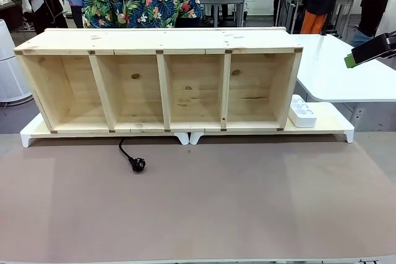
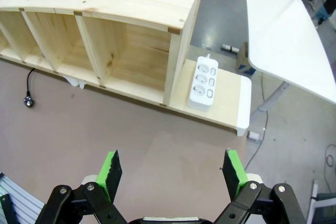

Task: Perform cable management.
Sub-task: When the cord part of the Power Cable appears at the lower middle area of the table and stops, grasp the cord part of the Power Cable.

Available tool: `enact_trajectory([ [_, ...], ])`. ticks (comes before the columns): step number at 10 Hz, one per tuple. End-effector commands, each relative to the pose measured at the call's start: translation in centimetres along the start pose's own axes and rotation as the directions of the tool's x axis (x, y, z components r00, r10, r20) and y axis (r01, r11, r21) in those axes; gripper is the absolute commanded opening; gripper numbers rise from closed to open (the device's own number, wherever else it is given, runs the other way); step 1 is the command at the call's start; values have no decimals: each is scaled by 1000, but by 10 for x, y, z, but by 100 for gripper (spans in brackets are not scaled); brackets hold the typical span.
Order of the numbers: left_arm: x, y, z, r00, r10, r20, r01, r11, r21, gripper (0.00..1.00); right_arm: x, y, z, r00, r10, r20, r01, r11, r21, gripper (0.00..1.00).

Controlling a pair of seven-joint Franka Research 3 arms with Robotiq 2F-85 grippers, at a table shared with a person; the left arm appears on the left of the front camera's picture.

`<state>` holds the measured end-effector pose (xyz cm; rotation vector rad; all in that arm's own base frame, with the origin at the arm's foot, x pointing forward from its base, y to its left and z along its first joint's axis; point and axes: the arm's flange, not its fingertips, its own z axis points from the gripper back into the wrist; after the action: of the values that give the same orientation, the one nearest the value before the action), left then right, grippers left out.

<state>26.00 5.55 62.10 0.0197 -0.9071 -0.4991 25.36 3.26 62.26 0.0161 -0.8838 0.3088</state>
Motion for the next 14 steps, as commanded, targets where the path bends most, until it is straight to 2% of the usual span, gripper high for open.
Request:
enact_trajectory([
  [1,3,0,-3,1000,15,8,-16,1000,10,100,1,0,0,1000,3,8,-3,1000,-9,100],
  [14,3,0,-3,1000,15,8,-16,1000,10,100,1,0,0,1000,3,8,-3,1000,-9,100],
])
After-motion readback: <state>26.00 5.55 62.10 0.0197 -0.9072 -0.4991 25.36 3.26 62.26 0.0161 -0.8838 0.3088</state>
